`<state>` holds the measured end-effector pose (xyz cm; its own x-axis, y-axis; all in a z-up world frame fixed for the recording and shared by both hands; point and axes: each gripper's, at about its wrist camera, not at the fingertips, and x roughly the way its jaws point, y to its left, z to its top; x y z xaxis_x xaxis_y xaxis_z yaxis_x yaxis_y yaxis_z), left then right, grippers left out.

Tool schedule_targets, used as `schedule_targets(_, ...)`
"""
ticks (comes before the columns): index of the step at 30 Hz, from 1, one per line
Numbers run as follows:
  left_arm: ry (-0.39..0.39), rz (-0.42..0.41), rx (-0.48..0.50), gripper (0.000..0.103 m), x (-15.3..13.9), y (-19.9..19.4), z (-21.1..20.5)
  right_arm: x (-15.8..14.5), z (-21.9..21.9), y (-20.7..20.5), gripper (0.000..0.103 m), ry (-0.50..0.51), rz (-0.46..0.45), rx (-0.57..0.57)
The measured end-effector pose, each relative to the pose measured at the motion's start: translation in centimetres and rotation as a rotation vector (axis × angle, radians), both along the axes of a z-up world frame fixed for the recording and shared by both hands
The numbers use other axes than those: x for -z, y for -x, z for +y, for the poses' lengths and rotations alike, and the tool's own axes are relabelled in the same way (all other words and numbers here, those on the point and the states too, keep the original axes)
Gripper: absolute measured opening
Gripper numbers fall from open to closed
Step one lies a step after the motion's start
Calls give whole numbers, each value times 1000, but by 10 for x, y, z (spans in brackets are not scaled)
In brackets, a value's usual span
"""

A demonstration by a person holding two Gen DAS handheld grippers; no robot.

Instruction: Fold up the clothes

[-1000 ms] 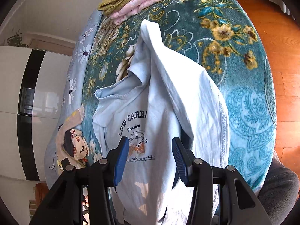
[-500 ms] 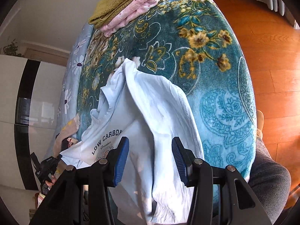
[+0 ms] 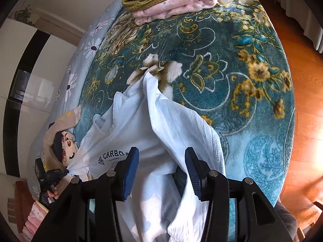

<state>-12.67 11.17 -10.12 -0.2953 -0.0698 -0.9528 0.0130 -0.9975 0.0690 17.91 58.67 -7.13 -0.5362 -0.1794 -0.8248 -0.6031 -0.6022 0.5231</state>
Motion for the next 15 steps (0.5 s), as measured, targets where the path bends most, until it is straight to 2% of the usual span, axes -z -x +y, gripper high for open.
schedule_targets(6,-55,-18,9,4,1,-19,-8,18,-8,37,48,-26,-64,-95)
schedule_targets(7,-63,-19,8,4,1,-22,-10,20,-9,43,42,-35,-76,-109)
schedule_targets(8,-69,-19,7,4,1,-25,-12,23,-11,48,26,-44,-88,-122)
schedule_targets(10,-78,-21,-1,5,0,-28,-16,29,-11,55,4,-68,-128,-143)
schedule_targets(15,-72,-23,-20,7,-3,-29,-19,25,10,43,1,-134,-137,-141)
